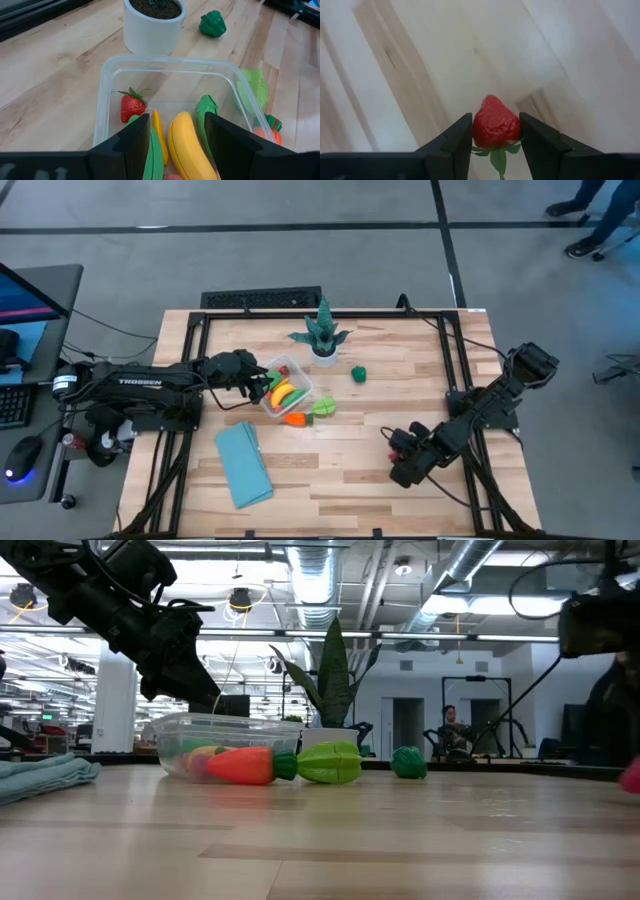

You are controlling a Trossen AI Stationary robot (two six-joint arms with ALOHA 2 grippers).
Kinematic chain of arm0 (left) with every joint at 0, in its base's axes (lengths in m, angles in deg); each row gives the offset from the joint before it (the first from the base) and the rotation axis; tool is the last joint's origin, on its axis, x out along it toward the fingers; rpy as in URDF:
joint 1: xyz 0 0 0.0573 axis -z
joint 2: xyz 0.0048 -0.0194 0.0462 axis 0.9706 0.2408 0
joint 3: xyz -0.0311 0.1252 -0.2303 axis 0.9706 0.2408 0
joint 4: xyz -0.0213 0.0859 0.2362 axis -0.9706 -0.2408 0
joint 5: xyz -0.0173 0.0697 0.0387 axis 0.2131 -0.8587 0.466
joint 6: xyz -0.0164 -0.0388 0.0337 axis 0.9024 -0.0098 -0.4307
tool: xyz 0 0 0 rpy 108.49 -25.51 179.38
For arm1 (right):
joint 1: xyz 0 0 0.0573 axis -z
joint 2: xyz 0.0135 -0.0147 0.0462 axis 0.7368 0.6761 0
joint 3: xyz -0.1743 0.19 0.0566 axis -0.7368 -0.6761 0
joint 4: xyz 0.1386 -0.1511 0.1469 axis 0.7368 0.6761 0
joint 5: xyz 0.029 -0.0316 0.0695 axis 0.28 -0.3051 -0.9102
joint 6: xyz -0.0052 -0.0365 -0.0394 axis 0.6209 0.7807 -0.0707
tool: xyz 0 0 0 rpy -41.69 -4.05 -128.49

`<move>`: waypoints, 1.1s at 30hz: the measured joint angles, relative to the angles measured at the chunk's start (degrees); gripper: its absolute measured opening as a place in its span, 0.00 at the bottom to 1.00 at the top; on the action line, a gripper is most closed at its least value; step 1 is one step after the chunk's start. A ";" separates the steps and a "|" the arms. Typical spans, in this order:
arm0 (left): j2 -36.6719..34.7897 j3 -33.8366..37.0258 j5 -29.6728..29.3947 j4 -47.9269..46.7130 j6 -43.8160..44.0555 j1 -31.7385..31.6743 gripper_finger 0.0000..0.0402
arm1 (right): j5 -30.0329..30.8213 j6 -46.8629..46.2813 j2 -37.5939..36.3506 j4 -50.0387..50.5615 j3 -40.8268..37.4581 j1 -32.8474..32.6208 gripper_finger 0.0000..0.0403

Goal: Pick and placing Produce into tupperware
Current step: Put the red strawberry into the transparent container

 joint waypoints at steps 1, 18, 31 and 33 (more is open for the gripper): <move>0.00 0.00 0.00 0.00 0.00 0.00 0.44 | 0.50 0.42 -0.07 -0.98 0.00 0.46 0.36; 0.00 0.00 0.01 0.01 -0.01 0.01 0.44 | 0.24 16.25 -0.11 -19.68 0.04 12.00 0.35; 0.00 0.00 0.42 0.02 -0.02 0.00 0.44 | -1.40 28.44 -0.11 -34.31 0.07 23.62 0.35; -0.02 0.00 0.42 0.02 -0.02 0.02 0.44 | -2.16 30.26 -0.11 -36.52 0.07 25.51 0.35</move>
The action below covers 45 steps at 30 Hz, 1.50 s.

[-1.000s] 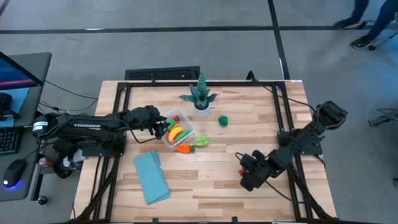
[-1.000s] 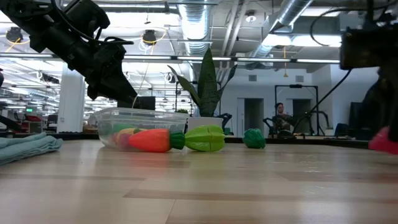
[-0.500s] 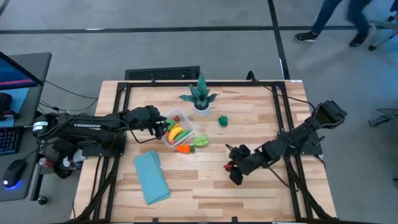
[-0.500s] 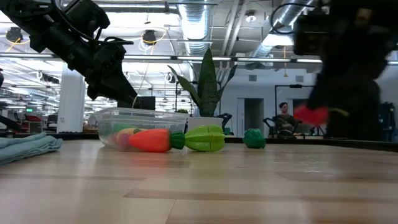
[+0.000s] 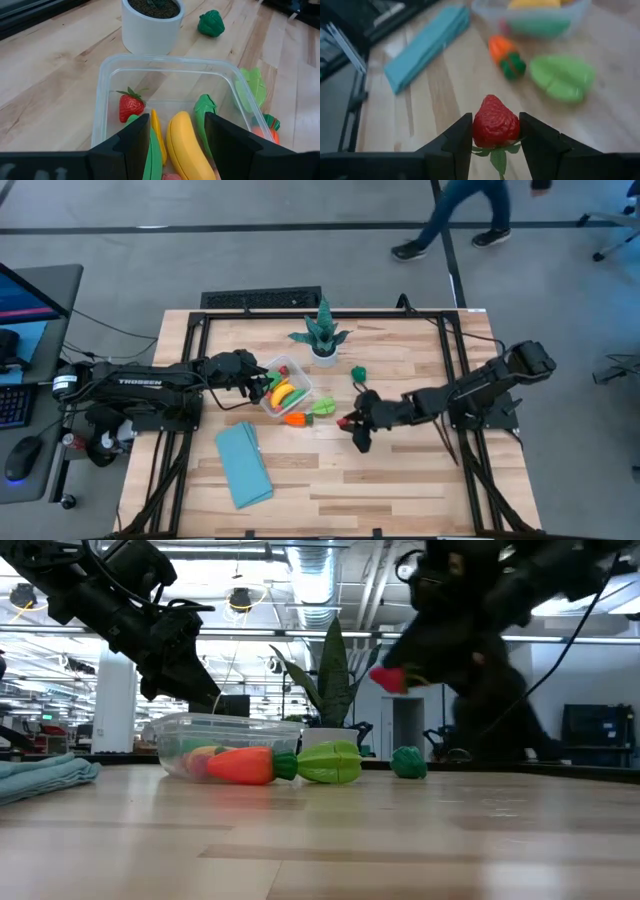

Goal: Pick and placing Produce into tupperware
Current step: Put the red strawberry into the transparent container

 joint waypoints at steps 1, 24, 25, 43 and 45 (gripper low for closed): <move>0.02 0.00 0.00 0.00 0.02 -0.02 0.44 | -0.22 0.74 0.00 -1.00 0.00 0.91 0.36; -5.85 -0.02 10.23 17.19 4.92 0.04 0.44 | -1.39 15.61 0.15 -13.60 3.99 13.17 0.36; -7.00 -0.02 10.69 16.94 4.99 0.04 0.44 | -1.26 16.11 0.15 -14.14 4.09 13.23 0.35; -31.90 0.00 10.19 13.35 6.37 1.40 0.44 | -2.90 18.09 23.80 -26.04 20.22 11.85 0.37; -34.15 0.00 10.19 12.25 6.54 1.40 0.44 | -3.00 18.68 26.94 -24.53 23.18 11.85 0.37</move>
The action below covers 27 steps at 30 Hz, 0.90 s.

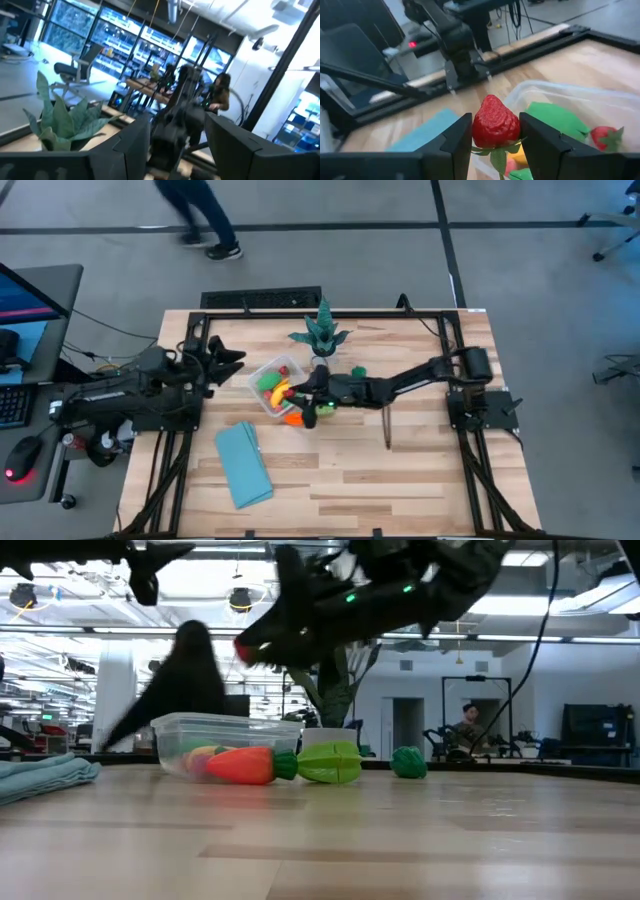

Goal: Pick and placing Produce into tupperware
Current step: Put the red strawberry into the transparent container

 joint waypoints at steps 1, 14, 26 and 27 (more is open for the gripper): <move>-0.97 0.00 0.00 -0.40 0.05 0.00 0.44 | -0.01 0.01 1.21 0.93 1.43 0.00 0.37; -6.96 0.00 -1.37 -7.79 0.25 0.02 0.44 | 2.21 0.39 7.04 14.44 10.84 1.74 0.37; -6.96 0.00 -2.44 -9.74 0.23 0.02 0.44 | 3.02 -0.48 7.00 16.90 10.78 2.73 0.37; -6.96 0.00 -2.55 -9.83 0.23 0.02 0.44 | 3.04 -0.48 7.00 16.86 10.78 2.73 0.38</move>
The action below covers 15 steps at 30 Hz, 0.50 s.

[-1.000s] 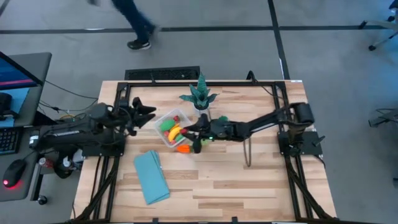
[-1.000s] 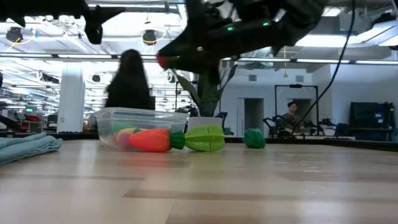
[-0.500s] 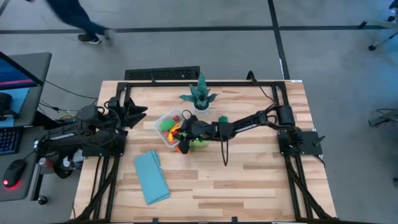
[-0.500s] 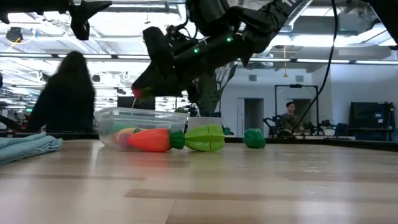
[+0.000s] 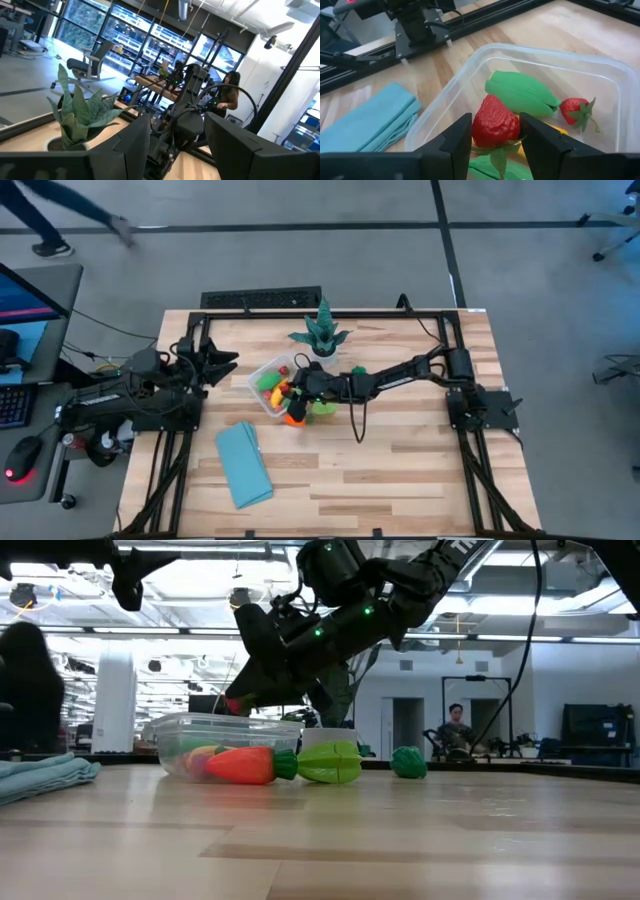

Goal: Pick and placing Produce into tupperware
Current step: Put the red strawberry into the transparent container, then put the green bell pepper into the transparent container

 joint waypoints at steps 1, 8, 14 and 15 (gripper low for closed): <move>0.00 0.00 -0.04 0.00 0.00 0.00 0.44 | 0.00 0.00 0.00 -0.07 0.00 0.01 0.39; 0.00 0.00 -0.36 0.01 0.00 0.00 0.44 | -0.02 -1.08 0.00 -0.02 0.00 0.54 0.43; 0.00 0.00 -0.34 0.02 0.02 0.00 0.44 | -0.14 -1.21 -0.02 -0.07 0.00 0.98 0.48; 0.00 0.00 -0.34 0.02 0.02 0.00 0.44 | -0.39 -1.22 -0.02 -0.21 -0.02 0.98 0.49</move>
